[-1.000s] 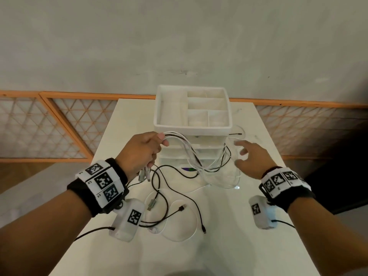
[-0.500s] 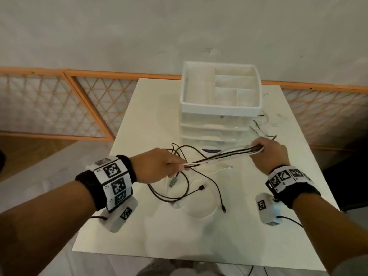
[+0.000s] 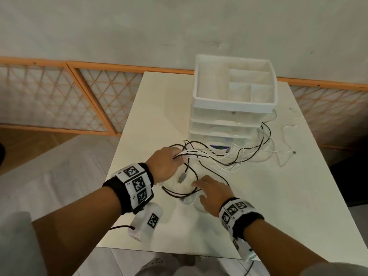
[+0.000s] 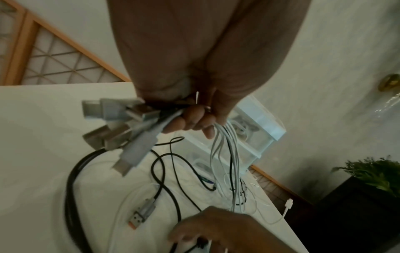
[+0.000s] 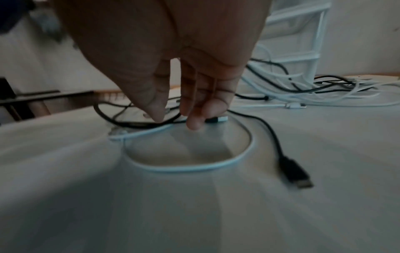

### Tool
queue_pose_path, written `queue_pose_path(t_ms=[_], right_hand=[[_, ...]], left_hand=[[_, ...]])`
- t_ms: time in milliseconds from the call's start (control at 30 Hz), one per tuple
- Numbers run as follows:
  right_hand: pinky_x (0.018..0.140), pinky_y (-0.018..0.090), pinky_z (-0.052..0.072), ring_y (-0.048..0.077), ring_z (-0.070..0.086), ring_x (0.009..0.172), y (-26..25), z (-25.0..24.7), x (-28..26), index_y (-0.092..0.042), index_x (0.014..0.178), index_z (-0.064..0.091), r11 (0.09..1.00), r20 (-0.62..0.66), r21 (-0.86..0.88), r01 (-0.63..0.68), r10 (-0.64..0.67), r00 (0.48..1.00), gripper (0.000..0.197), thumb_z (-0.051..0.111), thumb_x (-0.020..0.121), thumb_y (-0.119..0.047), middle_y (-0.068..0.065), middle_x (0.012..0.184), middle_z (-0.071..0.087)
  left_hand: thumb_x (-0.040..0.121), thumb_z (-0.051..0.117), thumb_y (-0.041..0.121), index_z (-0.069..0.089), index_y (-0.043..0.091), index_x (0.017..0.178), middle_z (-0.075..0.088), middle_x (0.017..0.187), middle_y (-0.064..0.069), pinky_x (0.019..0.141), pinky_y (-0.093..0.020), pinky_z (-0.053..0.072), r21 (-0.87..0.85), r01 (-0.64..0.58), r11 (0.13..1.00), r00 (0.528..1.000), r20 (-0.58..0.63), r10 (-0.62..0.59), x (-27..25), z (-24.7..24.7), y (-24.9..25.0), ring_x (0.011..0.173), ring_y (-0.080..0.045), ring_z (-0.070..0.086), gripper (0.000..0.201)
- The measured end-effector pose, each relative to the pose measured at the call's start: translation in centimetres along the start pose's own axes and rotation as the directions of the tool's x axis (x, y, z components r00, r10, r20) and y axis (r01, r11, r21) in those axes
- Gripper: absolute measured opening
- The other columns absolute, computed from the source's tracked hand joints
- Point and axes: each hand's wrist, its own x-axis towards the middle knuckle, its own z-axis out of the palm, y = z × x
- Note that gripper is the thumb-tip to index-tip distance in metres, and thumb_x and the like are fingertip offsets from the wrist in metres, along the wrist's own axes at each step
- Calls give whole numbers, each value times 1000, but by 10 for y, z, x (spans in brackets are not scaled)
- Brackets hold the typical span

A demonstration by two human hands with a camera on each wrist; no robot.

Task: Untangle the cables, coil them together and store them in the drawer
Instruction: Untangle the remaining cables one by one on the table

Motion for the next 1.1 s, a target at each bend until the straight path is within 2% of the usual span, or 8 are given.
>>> queue_pose_path(t_ms=[200, 300, 400, 500, 567, 733, 900, 1100], right_hand=[[87, 35, 49, 30, 60, 106, 1, 4, 4, -31, 126, 50, 993, 12, -72, -98, 99, 995, 36, 46, 92, -22, 3, 119, 59], [84, 31, 54, 27, 67, 94, 16, -24, -6, -30, 130, 54, 953, -69, 230, -197, 217, 974, 45, 49, 89, -12, 7, 101, 68], [62, 28, 57, 19, 69, 55, 26, -67, -22, -31, 111, 66, 765, -221, 631, -124, 331, 917, 39, 56, 89, -1, 10, 68, 68], [59, 34, 56, 27, 68, 56, 8, -97, -32, -13, 99, 71, 441, -205, 897, 42, 330, 922, 27, 61, 88, 9, 16, 71, 62], [59, 34, 57, 30, 69, 58, -11, -104, -36, -3, 90, 70, 365, -223, 925, 107, 292, 930, 18, 63, 86, 13, 16, 73, 61], [65, 39, 62, 28, 71, 62, -38, -107, -38, -8, 81, 72, 560, -314, 813, 161, 188, 930, 25, 60, 79, 14, 7, 71, 71], [59, 10, 40, 2, 55, 50, -40, -107, -48, -16, 78, 68, 888, -446, 402, 224, -24, 895, 8, 68, 74, -8, -19, 61, 59], [68, 37, 52, 25, 64, 76, -42, -102, -45, -16, 84, 75, 979, -374, 71, 192, -152, 915, 18, 57, 83, -13, 3, 84, 69]], left_hand=[[104, 42, 32, 41, 19, 75, 46, 70, 4, 60, -32, 31, -6, 23, 1000, 1000, -15, -23, 0, -6, 5, 66, -16, 43, 32], [104, 41, 32, 39, 18, 73, 46, 70, 2, 60, -31, 32, -103, 88, 991, 993, -63, -95, 3, -6, 1, 65, -18, 42, 35], [104, 43, 30, 45, 15, 77, 53, 75, -2, 67, -34, 38, -329, 132, 935, 983, -75, -165, 7, -5, 3, 64, -19, 44, 31], [105, 41, 25, 46, 12, 83, 65, 77, -8, 59, -34, 43, -472, 118, 874, 988, -34, -152, 5, 0, 24, 62, -23, 55, 26], [105, 41, 22, 46, 12, 85, 69, 86, -14, 65, -38, 51, -560, 112, 821, 992, 15, -125, 6, 7, 41, 72, -30, 65, 23], [103, 42, 32, 42, 18, 77, 57, 79, -6, 80, -46, 49, -295, -21, 955, 999, -51, 6, 10, 17, 67, 76, -27, 55, 29], [105, 35, 33, 41, 16, 89, 61, 76, -8, 71, -43, 52, -154, -99, 983, 995, 2, 101, 7, 16, 71, 70, -27, 61, 24], [105, 34, 34, 40, 15, 86, 56, 75, -6, 68, -37, 45, -111, -56, 992, 998, 20, 59, 8, 23, 67, 66, -22, 52, 27]])
